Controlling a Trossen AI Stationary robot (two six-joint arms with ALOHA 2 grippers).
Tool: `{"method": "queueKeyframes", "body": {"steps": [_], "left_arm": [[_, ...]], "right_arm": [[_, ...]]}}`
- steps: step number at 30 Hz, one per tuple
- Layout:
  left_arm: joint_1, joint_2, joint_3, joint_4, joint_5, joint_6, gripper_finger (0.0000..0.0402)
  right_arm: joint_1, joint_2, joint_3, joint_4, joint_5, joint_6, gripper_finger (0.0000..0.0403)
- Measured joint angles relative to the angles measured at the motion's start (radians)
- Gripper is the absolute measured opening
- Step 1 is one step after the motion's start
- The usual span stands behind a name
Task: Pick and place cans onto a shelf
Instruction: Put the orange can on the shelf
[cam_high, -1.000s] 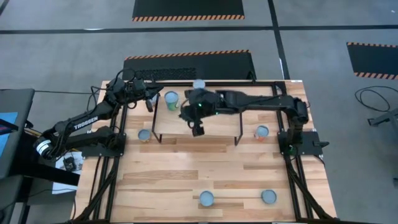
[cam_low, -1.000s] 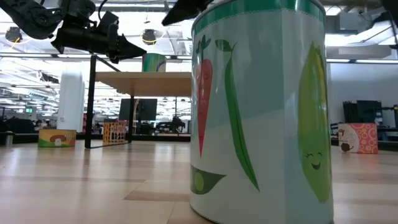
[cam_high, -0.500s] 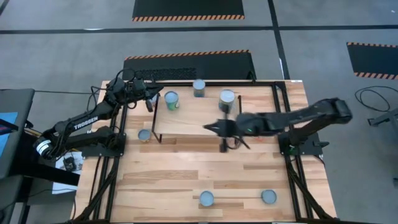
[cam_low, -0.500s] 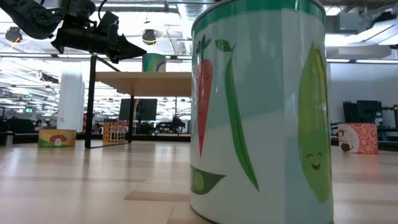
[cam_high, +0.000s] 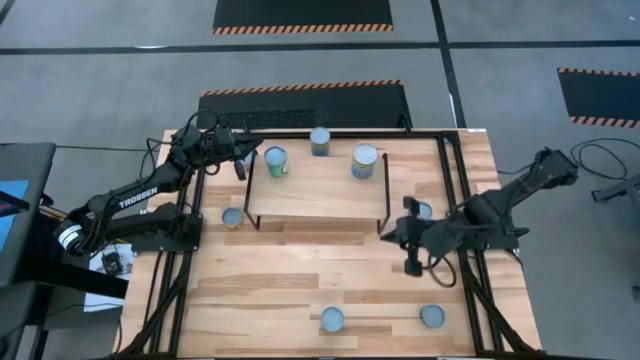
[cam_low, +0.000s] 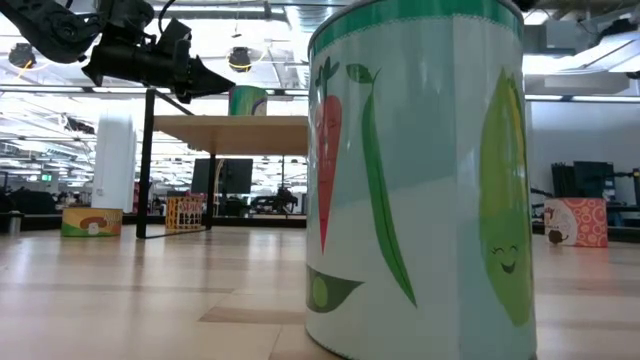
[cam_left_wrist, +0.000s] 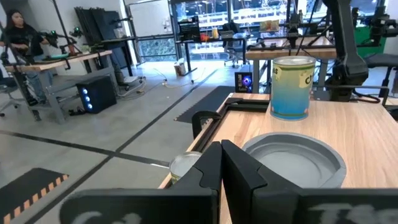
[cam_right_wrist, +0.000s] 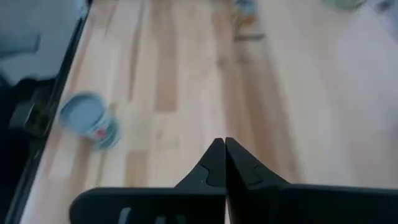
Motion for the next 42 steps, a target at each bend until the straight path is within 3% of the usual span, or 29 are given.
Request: {"method": "queueKeyframes", "body": {"steps": [5, 12, 17, 25, 37, 42], "left_arm": [[0.0, 0.0, 0.0, -0.017, 0.0, 0.0, 0.0], [0.0, 0.0, 0.0, -0.022, 0.0, 0.006, 0.0], [0.0, 0.0, 0.0, -0.021, 0.0, 0.006, 0.0], [0.0, 0.0, 0.0, -0.02, 0.0, 0.006, 0.0], [0.0, 0.0, 0.0, -0.013, 0.002, 0.016, 0.0], [0.0, 0.0, 0.0, -0.014, 0.003, 0.018, 0.0]], "right_arm": [[0.031, 0.049, 0.007, -0.1, -0.128, 0.11, 0.0014], [0.07, 0.048, -0.03, -0.514, -0.084, 0.461, 0.0005], [0.012, -0.005, -0.155, -0.52, -0.074, 0.495, 0.0006], [-0.21, -0.111, -0.298, -0.487, -0.078, 0.547, 0.0015], [-0.45, -0.028, -0.303, -0.457, -0.141, 0.411, 0.0148], [-0.485, -0.009, -0.302, -0.449, -0.148, 0.377, 0.0171]]}}
